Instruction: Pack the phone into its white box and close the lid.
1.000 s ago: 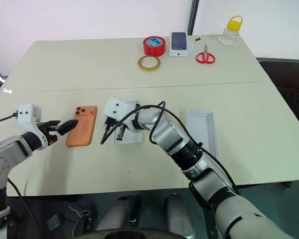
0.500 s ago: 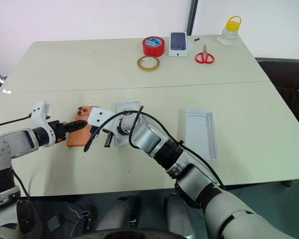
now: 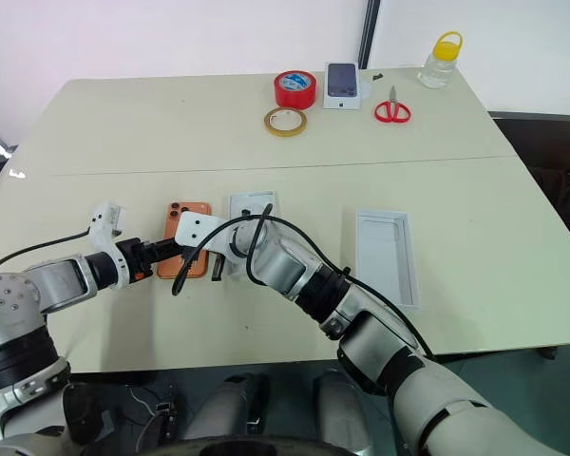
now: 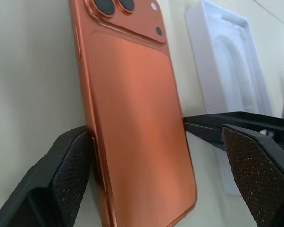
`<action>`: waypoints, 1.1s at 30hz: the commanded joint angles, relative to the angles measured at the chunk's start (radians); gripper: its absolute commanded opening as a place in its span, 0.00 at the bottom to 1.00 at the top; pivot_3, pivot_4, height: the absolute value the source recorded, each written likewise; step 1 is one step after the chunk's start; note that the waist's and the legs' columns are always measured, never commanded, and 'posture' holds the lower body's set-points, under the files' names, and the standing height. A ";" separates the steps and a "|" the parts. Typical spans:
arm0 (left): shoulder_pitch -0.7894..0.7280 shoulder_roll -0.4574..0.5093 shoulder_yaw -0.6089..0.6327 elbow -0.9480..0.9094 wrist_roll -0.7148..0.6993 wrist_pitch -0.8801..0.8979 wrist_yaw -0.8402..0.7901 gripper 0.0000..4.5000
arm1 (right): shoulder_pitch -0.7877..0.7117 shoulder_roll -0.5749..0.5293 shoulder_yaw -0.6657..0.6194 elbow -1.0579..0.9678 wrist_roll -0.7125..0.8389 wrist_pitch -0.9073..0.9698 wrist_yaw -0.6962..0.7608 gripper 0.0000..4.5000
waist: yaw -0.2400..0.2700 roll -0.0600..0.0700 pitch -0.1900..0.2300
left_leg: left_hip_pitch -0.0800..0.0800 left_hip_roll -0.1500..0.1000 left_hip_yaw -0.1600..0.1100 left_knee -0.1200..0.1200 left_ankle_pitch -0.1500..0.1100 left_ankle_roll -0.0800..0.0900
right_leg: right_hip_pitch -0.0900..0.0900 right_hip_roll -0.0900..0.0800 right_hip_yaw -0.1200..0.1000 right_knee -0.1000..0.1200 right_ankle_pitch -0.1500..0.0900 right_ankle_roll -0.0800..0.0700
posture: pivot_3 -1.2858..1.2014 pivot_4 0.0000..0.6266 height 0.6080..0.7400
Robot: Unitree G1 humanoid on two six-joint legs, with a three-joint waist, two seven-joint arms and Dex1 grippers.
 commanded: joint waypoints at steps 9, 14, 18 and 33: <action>-0.024 -0.038 0.069 0.080 -0.062 0.047 0.051 0.97 | 0.001 0.014 0.008 -0.026 -0.017 -0.032 0.015 0.00 | -0.002 0.000 0.000 | 0.000 0.000 0.000 0.000 0.000 0.000 | 0.000 0.000 0.000 0.000 0.000 0.000 | 0.52 0.24 1.00; -0.024 -0.029 0.070 0.085 -0.075 0.047 0.068 0.70 | 0.003 0.014 0.007 -0.028 -0.021 -0.032 0.017 0.00 | -0.005 0.000 0.000 | 0.000 0.000 0.000 0.000 0.000 0.000 | 0.000 0.000 0.000 0.000 0.000 0.000 | 0.52 0.24 1.00; -0.028 -0.038 0.089 0.095 -0.092 0.047 0.085 0.70 | 0.006 0.013 0.006 -0.032 -0.020 -0.030 0.018 0.00 | -0.005 0.000 0.000 | 0.000 0.000 0.000 0.000 0.000 0.000 | 0.000 0.000 0.000 0.000 0.000 0.000 | 0.52 0.24 1.00; -0.028 -0.092 0.241 0.092 -0.261 0.047 0.190 0.02 | -0.010 -0.006 -0.023 -0.085 -0.021 -0.012 0.029 0.00 | -0.008 -0.001 0.000 | 0.000 0.000 0.000 0.000 0.000 0.000 | 0.000 0.000 0.000 0.001 0.000 0.000 | 0.52 0.24 1.00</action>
